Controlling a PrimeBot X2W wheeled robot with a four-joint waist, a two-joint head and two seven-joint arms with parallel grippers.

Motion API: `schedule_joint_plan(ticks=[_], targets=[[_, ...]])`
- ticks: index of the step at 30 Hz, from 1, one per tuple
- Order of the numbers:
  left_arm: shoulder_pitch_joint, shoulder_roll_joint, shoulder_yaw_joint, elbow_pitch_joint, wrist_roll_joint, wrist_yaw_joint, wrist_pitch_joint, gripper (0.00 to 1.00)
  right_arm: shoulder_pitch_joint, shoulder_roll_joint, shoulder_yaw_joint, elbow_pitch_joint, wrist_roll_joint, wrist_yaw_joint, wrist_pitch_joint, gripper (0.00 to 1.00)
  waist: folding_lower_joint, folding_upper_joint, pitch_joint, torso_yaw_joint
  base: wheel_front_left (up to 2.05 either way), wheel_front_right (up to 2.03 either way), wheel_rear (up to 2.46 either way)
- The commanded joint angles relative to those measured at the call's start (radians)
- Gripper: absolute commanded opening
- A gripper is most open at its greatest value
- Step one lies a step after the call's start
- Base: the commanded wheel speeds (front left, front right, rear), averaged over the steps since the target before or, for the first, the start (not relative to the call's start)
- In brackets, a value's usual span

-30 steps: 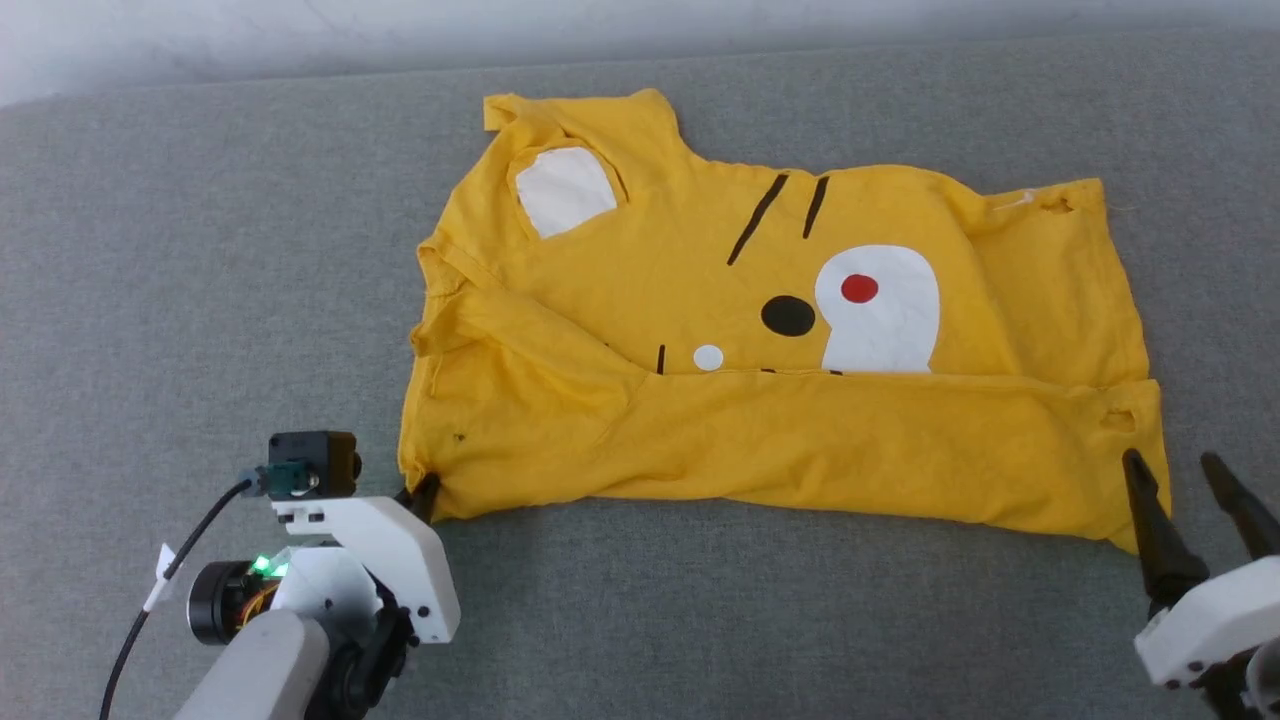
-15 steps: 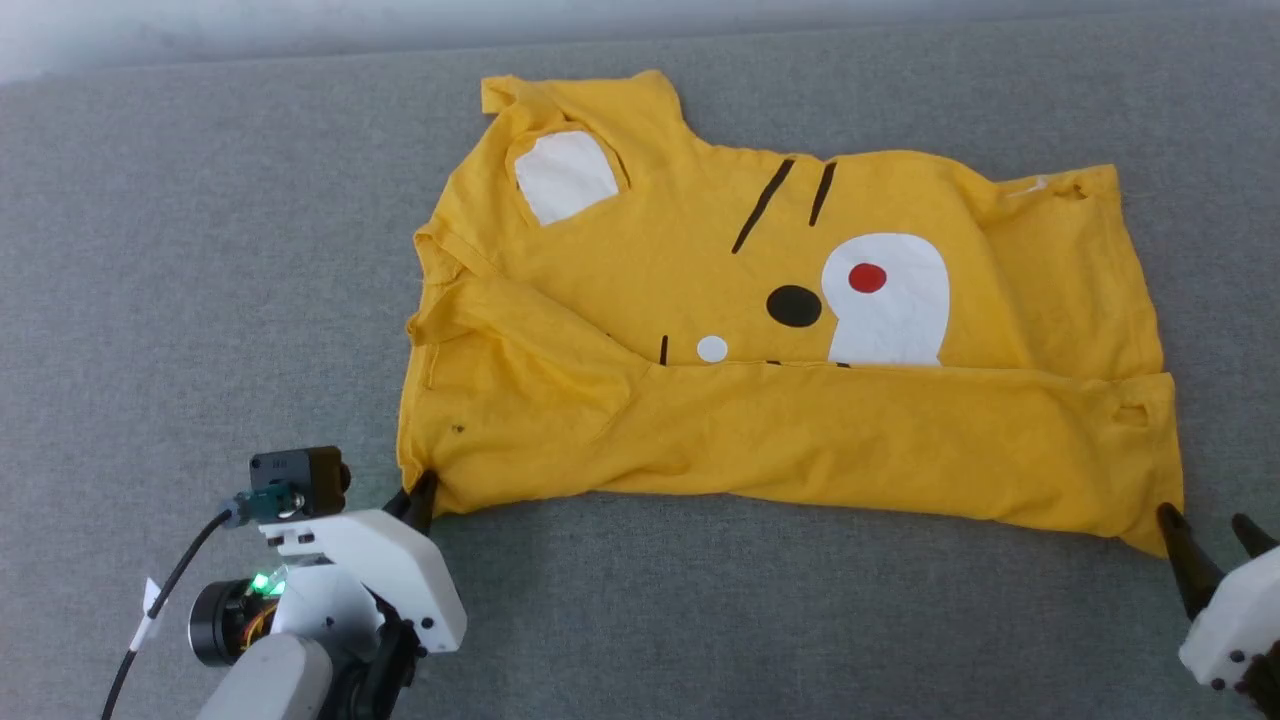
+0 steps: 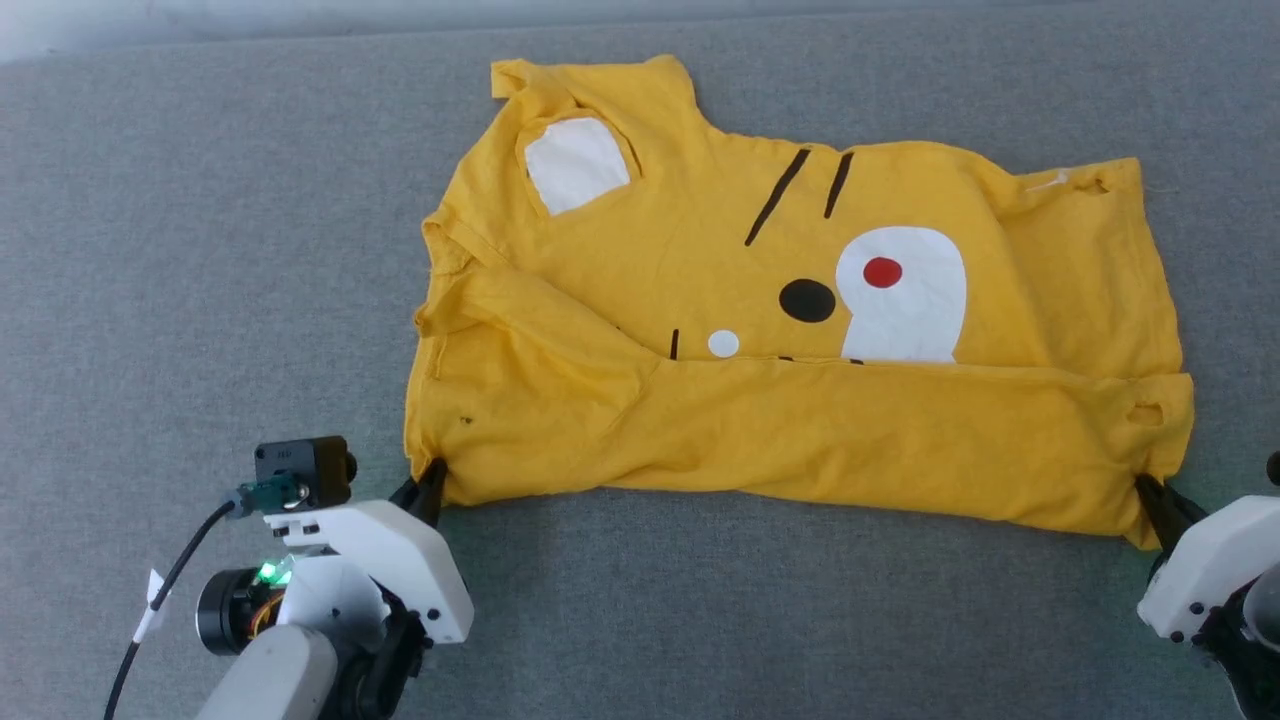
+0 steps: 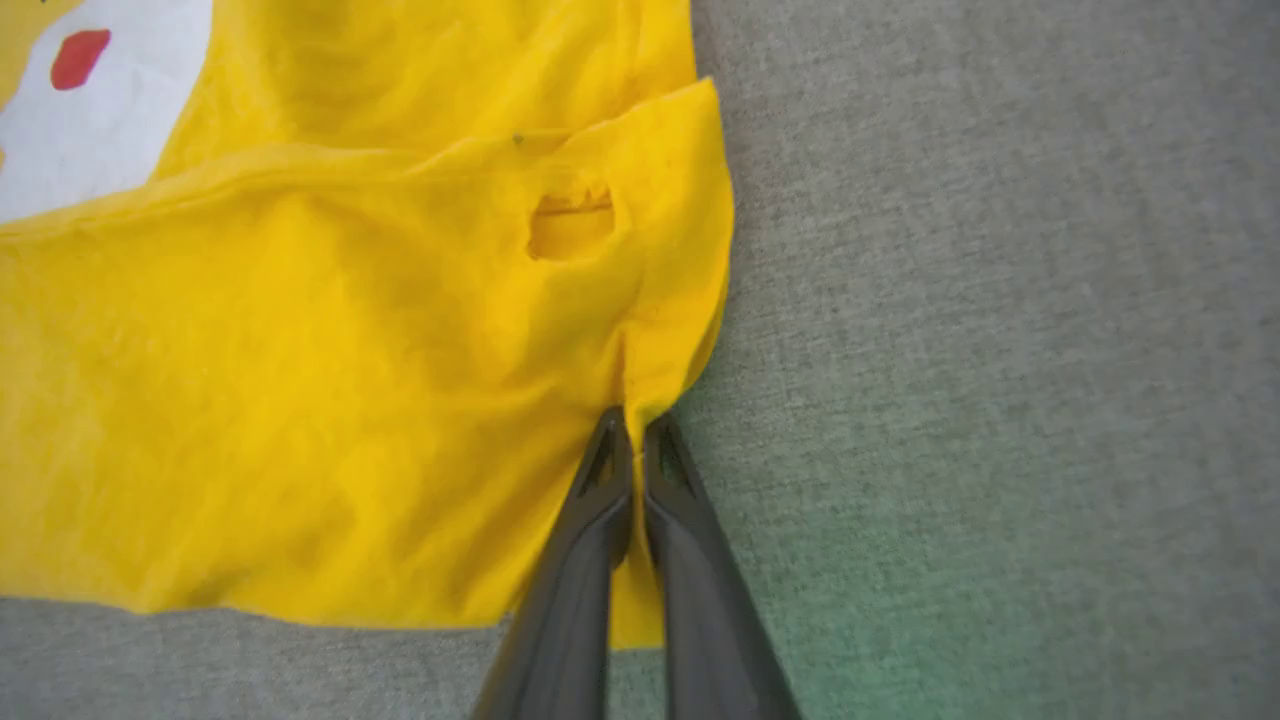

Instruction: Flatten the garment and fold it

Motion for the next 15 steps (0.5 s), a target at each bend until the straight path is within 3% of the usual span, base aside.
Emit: schedule_joint_plan(ticks=[1, 10, 15], targets=[[0.003, -0.009, -0.002, 0.016, -0.008, 0.009, 0.002, 0.00, 0.009, 0.018, 0.016, 0.029, 0.005, -0.001, 0.013, 0.00, 0.0001, -0.0002, -0.011, 0.000, 0.00, 0.00, 0.00], [0.091, -0.026, 0.085, -0.102, -0.097, 0.019, -0.047, 0.00, 0.041, 0.018, -0.052, -0.102, 0.016, -0.001, -0.005, 0.00, 0.0001, -0.0002, -0.106, -0.004, 0.00, 0.00, 0.00], [0.221, -0.002, 0.132, -0.222, -0.137, 0.064, -0.026, 0.00, 0.114, 0.041, -0.088, -0.210, 0.022, -0.001, 0.028, 0.00, 0.0001, -0.0002, -0.155, -0.008, 0.00, 0.00, 0.00]])
